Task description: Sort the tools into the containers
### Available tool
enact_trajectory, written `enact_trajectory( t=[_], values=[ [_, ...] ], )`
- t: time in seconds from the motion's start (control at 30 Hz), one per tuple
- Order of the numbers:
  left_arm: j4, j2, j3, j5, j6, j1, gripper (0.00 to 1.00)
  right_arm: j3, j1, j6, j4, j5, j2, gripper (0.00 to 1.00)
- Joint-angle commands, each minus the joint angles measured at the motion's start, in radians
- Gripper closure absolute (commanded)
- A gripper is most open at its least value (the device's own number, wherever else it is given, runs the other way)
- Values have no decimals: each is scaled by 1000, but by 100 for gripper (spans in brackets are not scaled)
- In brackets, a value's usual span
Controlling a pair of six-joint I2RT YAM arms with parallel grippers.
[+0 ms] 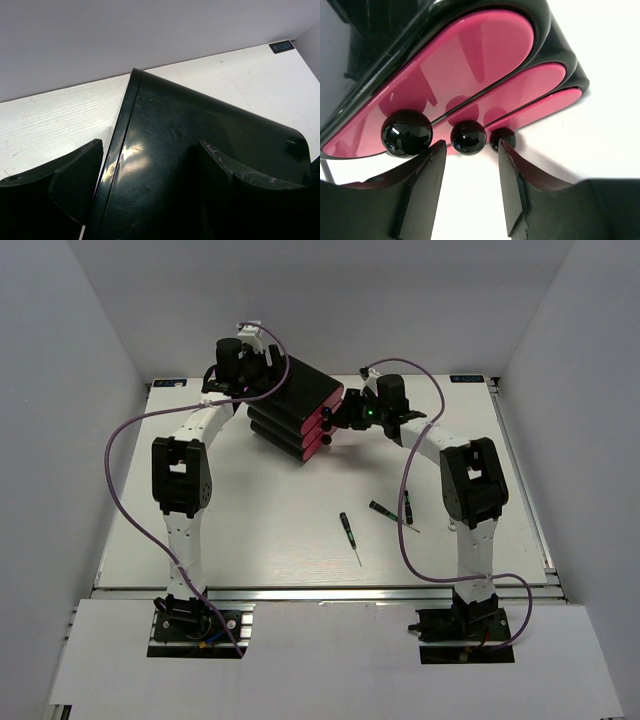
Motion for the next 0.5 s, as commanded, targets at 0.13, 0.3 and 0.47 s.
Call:
enact_trajectory(
  t=[0.13,0.3,0.47],
  values=[
    [-175,41,-32,43,-4,-46,16,57,9,-49,9,-50,17,44],
    [-177,35,-41,48,-4,-46,16,69,15,-5,37,-72,59,41],
    [-180,35,-43,49,-7,-46,16,49,20,83,124,-95,82,42]
  ],
)
